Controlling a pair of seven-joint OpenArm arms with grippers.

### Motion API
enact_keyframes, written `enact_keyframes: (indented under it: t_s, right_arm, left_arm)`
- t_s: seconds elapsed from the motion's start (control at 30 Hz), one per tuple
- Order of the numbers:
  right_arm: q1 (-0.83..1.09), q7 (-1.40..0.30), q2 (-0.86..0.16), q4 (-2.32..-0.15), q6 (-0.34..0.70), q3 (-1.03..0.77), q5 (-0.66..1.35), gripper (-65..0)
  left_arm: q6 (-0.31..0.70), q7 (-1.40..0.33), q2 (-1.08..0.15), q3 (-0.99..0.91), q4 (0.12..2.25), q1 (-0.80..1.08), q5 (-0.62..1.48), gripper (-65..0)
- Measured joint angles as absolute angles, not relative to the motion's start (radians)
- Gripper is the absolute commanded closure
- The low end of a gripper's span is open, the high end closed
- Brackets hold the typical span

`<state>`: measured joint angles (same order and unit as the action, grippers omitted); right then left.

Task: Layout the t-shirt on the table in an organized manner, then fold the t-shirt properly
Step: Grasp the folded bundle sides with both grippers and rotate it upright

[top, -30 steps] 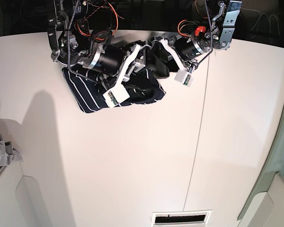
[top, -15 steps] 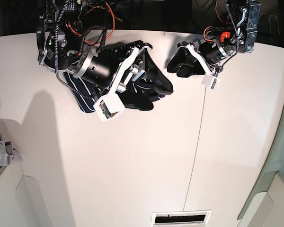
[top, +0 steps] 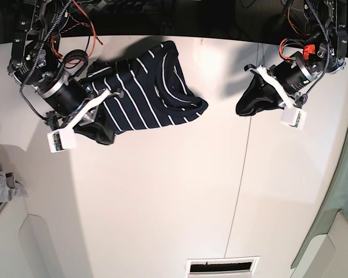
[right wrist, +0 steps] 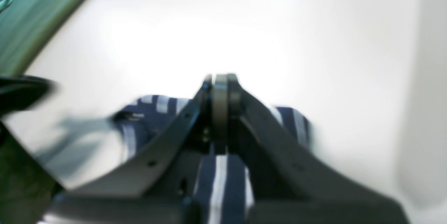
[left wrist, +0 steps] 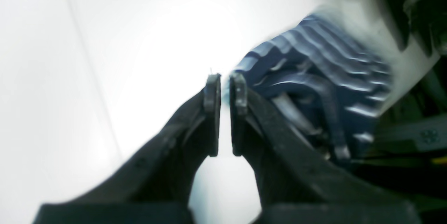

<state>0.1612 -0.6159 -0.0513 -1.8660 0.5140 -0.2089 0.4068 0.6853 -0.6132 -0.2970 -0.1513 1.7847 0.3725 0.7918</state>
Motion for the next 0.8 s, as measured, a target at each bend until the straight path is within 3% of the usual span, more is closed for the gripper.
enact_keyframes:
  t_s: [0.33,0.57,0.8]
  right_arm:
    - [-0.008,-0.609,-0.1,-1.512,0.514,-0.208,0.397,0.0]
    - [-0.061,-0.594,-0.099,-1.316,0.521,-0.208,0.401,0.0]
    - [-0.059,-0.586,-0.099,-1.296,0.528,-0.208,0.402,0.0]
  left_arm:
    - [0.687,-0.613,-0.143,0.149,1.812,0.385,0.612,-5.4]
    - [0.688,-0.541,-0.099,0.169,1.676,0.381,0.538,-5.4]
    - [0.689,-0.514,-0.101,0.17,1.505,0.304,0.458,-5.4]
